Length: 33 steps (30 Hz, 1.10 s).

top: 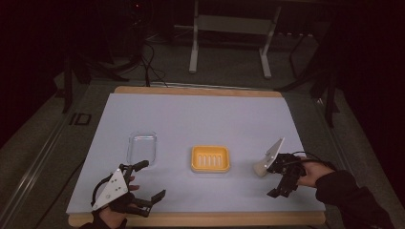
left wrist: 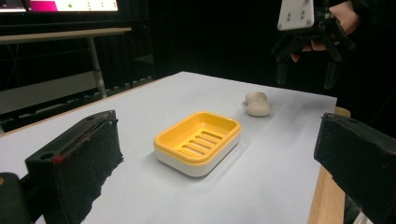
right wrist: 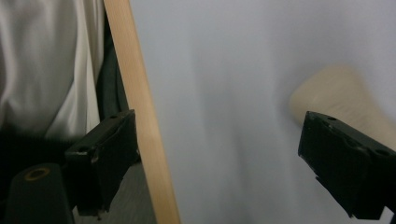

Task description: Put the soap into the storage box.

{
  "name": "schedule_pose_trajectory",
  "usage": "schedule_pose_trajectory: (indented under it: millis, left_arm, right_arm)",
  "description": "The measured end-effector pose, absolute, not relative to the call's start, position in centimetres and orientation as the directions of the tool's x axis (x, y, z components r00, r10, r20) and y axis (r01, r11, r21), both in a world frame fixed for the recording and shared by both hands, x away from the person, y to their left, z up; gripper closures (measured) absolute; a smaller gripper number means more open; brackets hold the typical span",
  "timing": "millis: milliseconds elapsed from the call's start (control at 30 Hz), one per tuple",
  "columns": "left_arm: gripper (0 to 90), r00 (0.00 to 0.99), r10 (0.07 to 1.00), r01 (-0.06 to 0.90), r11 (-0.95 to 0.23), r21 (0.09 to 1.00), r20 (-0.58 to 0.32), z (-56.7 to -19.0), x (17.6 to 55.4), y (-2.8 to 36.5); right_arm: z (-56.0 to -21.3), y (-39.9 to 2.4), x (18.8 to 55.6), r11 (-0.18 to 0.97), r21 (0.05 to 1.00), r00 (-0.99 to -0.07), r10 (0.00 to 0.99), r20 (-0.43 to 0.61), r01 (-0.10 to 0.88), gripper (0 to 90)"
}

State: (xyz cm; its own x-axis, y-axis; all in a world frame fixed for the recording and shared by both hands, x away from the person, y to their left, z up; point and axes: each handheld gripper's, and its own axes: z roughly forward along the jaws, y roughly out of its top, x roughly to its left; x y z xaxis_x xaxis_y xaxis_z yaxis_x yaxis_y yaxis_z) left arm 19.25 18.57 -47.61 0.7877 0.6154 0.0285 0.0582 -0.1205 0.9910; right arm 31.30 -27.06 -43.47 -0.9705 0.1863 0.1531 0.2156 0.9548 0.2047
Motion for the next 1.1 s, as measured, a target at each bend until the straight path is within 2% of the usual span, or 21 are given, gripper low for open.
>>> schedule_pose_trajectory:
  millis: [300,400,667,1100]
  left_arm:
    - [0.8,0.790,0.612,0.061,-0.120,0.991,0.026,-47.6,19.3,18.6]
    - [0.7,0.791,0.611,0.061,-0.120,0.991,0.026,-47.6,19.3,18.6]
    - [0.8,0.792,0.610,0.064,-0.122,0.991,0.024,-47.7,19.3,18.5]
    - [0.8,0.794,0.608,0.066,-0.122,0.990,0.022,-47.7,19.4,18.5]
  right_arm:
    - [-45.0,-26.4,31.6,0.982,0.050,-0.970,0.172,0.172,0.183,12.7]
    - [-45.4,-26.5,32.0,0.981,0.026,-0.964,0.184,0.190,0.192,13.3]
    - [-45.7,-27.4,32.7,0.985,-0.061,-0.974,0.166,0.151,0.158,12.8]
    - [-46.7,-29.5,34.4,0.984,-0.098,-0.985,0.158,0.062,0.152,14.5]
